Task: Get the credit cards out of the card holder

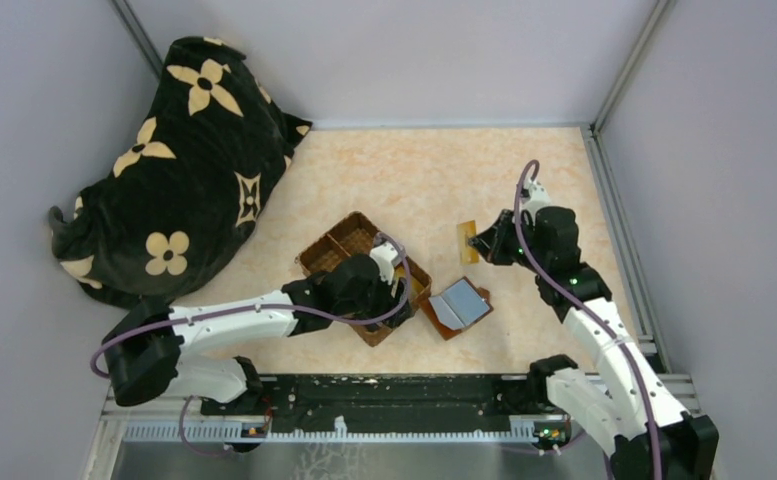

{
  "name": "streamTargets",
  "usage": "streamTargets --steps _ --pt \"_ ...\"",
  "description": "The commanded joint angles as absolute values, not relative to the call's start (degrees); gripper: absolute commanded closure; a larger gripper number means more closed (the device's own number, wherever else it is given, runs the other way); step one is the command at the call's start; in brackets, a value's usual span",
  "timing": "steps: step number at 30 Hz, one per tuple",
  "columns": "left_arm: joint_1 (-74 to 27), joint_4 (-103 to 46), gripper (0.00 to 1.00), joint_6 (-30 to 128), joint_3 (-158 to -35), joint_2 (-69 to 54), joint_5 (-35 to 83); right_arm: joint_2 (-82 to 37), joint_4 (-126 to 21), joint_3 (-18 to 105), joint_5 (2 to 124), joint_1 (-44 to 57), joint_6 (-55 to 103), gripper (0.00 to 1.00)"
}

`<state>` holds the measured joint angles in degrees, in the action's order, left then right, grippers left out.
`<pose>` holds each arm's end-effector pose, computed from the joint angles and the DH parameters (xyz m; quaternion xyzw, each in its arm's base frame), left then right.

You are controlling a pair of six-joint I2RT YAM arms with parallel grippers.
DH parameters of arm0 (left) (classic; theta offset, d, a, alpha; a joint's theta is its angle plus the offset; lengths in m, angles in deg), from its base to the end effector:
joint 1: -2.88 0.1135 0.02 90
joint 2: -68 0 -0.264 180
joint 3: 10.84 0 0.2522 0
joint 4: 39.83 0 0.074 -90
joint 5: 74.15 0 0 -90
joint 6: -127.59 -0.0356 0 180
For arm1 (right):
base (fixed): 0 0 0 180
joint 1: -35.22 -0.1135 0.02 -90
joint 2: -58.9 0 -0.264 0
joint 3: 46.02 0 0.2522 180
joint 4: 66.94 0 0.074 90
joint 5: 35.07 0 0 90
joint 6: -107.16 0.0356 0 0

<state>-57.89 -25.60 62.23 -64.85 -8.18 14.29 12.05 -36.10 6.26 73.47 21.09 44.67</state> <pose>0.1369 -0.2427 0.2097 0.2709 0.8504 -0.2968 0.3395 0.1794 0.0568 0.2837 0.0117 0.8386 0.3147 0.4445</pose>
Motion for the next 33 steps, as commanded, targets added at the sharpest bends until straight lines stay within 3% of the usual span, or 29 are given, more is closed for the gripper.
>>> streamTargets --steps 1,7,10,17,33 --pt "-58.16 -25.21 0.24 62.75 -65.09 -3.48 10.32 8.35 -35.83 13.83 72.96 15.64 41.40 1.00" --pt "-58.20 -23.91 0.16 68.69 -61.13 6.97 -1.69 -3.11 -31.67 23.40 60.50 0.32 37.11 1.00" --pt "-58.12 -23.66 0.10 71.77 -57.71 14.14 -7.54 -8.21 -30.84 26.26 57.58 -3.33 35.91 1.00" --pt "-58.10 -18.75 0.07 74.42 -52.51 26.37 -14.11 -18.17 -28.50 31.26 49.54 -10.83 32.99 1.00" --pt "-58.11 -17.08 0.05 75.64 -50.91 26.69 -14.19 -24.79 -28.22 30.45 42.26 -15.15 30.84 1.00"
